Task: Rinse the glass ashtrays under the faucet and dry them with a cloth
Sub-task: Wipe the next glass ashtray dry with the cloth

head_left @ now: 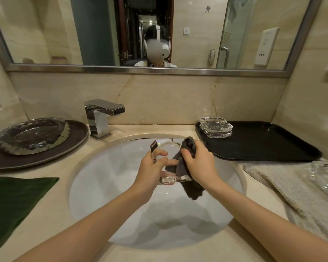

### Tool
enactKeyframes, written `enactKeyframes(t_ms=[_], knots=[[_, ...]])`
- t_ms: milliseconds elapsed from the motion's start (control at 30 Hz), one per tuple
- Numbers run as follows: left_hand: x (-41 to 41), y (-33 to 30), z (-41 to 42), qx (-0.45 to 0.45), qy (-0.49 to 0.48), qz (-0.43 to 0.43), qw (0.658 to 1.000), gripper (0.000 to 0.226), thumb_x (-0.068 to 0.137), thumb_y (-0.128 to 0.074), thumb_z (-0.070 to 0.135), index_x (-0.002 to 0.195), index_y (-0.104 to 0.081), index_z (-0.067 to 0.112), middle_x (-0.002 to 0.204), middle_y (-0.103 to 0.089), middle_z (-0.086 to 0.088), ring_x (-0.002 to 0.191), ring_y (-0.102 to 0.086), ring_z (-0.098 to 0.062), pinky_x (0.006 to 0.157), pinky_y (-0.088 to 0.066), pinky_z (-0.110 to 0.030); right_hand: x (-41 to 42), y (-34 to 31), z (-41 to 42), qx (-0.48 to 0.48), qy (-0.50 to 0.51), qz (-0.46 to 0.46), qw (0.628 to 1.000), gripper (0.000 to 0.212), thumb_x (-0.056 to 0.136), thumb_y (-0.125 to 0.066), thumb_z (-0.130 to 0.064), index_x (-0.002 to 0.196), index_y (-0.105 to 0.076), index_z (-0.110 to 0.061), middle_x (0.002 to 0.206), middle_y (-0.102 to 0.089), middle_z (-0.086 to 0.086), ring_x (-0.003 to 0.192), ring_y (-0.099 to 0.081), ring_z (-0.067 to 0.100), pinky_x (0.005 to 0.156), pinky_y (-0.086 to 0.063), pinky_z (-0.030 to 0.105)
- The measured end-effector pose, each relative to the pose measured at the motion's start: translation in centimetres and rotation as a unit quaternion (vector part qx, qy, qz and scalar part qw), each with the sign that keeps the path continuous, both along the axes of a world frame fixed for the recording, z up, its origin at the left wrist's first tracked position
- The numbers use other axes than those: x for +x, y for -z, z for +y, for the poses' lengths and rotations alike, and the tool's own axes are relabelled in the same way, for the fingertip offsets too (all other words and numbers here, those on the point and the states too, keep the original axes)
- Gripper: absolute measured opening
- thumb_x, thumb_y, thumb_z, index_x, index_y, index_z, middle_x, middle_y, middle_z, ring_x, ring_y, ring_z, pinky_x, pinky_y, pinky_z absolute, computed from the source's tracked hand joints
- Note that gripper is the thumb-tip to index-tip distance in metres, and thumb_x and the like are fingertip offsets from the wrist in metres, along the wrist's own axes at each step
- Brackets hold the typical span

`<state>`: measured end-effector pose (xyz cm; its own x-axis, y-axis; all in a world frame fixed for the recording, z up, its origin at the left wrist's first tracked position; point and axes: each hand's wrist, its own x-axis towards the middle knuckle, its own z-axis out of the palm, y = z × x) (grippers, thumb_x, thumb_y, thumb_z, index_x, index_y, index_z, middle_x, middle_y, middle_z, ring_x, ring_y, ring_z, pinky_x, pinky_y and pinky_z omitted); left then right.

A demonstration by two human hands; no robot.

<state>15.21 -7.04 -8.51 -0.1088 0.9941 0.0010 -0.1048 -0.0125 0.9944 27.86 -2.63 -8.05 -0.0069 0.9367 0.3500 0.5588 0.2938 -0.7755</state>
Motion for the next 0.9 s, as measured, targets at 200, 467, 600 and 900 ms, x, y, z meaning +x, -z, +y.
enactKeyframes(t_ms=[200,467,600,900], knots=[[-0.3,0.1,0.0,0.046,-0.056,0.019,0.997,0.011,0.096,-0.043,0.004,0.097,-0.049,0.013,0.077,-0.073,0.002,0.053,-0.064,-0.003,0.055,-0.050,-0.019,-2.0,1.8,-0.8,-0.170,-0.011,0.202,0.964,0.008,0.088,-0.048,-0.009,0.094,-0.053,-0.012,0.093,-0.064,0.012,0.089,-0.061,0.029,0.081,-0.051,0.041],[-1.0,-0.4,0.2,-0.104,0.071,0.019,0.992,0.030,0.092,-0.049,0.040,0.085,-0.056,0.011,0.074,-0.073,-0.006,0.066,-0.063,-0.022,0.056,-0.052,-0.026,1.9,-1.0,0.9,0.043,-0.044,-0.127,0.990,0.020,0.088,-0.059,-0.029,0.091,-0.064,-0.009,0.084,-0.067,0.007,0.080,-0.059,0.021,0.073,-0.045,0.033],[-1.1,-0.5,0.0,-0.112,0.208,0.056,0.970,0.008,0.098,-0.044,0.016,0.094,-0.049,0.011,0.072,-0.070,-0.013,0.064,-0.070,-0.028,0.056,-0.047,-0.024,2.0,-1.2,0.6,0.000,-0.200,-0.177,0.964,0.020,0.087,-0.063,-0.025,0.073,-0.061,-0.010,0.064,-0.056,0.002,0.059,-0.046,0.009,0.055,-0.032,0.020],[-0.6,1.2,0.2,0.017,0.130,0.111,0.985,0.005,0.097,-0.043,0.004,0.099,-0.048,0.003,0.065,-0.070,-0.006,0.055,-0.068,-0.023,0.059,-0.053,-0.035,1.9,-1.5,0.7,-0.118,-0.236,0.004,0.965,0.018,0.093,-0.051,-0.010,0.079,-0.059,-0.001,0.066,-0.055,0.003,0.065,-0.050,0.013,0.065,-0.040,0.028]])
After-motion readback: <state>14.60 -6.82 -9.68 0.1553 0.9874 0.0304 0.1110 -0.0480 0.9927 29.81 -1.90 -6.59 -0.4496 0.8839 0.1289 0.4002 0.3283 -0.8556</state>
